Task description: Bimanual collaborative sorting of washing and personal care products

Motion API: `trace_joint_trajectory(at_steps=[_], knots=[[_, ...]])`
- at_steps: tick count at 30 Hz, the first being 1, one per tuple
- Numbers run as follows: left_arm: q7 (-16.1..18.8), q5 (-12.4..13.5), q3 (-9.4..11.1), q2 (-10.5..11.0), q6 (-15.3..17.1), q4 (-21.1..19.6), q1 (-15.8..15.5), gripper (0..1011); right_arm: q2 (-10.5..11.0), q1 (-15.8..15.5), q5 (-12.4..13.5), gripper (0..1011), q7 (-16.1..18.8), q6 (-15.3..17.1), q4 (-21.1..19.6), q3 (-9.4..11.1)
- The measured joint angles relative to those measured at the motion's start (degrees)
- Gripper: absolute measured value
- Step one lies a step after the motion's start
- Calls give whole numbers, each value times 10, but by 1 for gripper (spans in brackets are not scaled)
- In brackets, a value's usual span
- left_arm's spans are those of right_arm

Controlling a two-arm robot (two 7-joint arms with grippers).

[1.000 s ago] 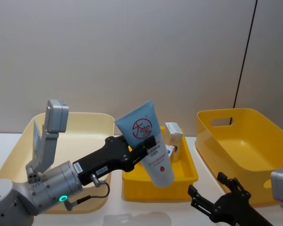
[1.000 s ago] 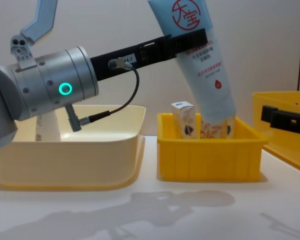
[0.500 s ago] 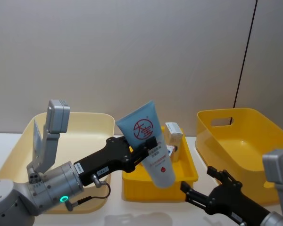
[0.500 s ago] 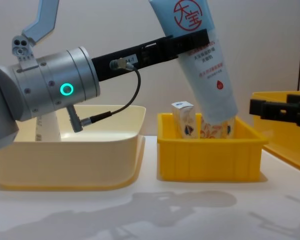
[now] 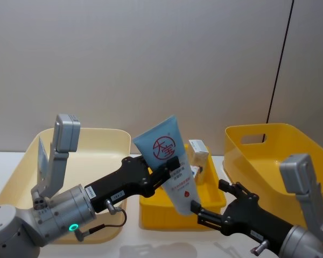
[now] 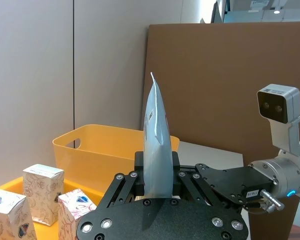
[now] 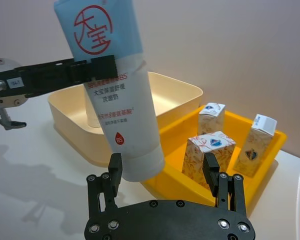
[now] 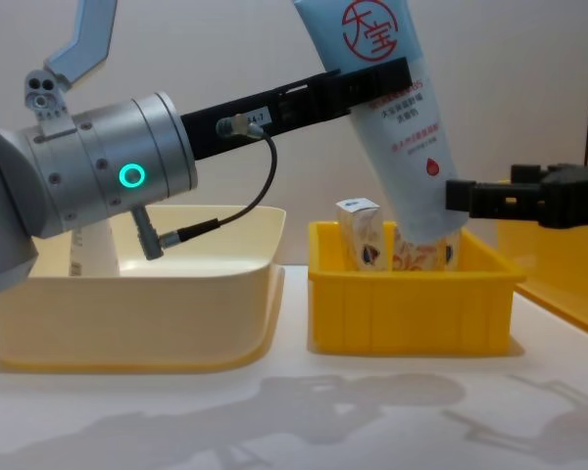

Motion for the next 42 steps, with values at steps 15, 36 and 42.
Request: trace_joint_trajectory(at_steps=[15, 36, 42], knots=[[0, 0, 0, 0, 0, 0, 0, 266, 8, 36, 0, 1001, 30, -7, 18, -28], [0, 0, 0, 0, 0, 0, 0, 266, -4, 75, -21, 912, 32, -28, 38, -66], [0, 0, 0, 0, 0, 0, 0, 266, -5, 80, -24, 724, 33, -29, 41, -72]])
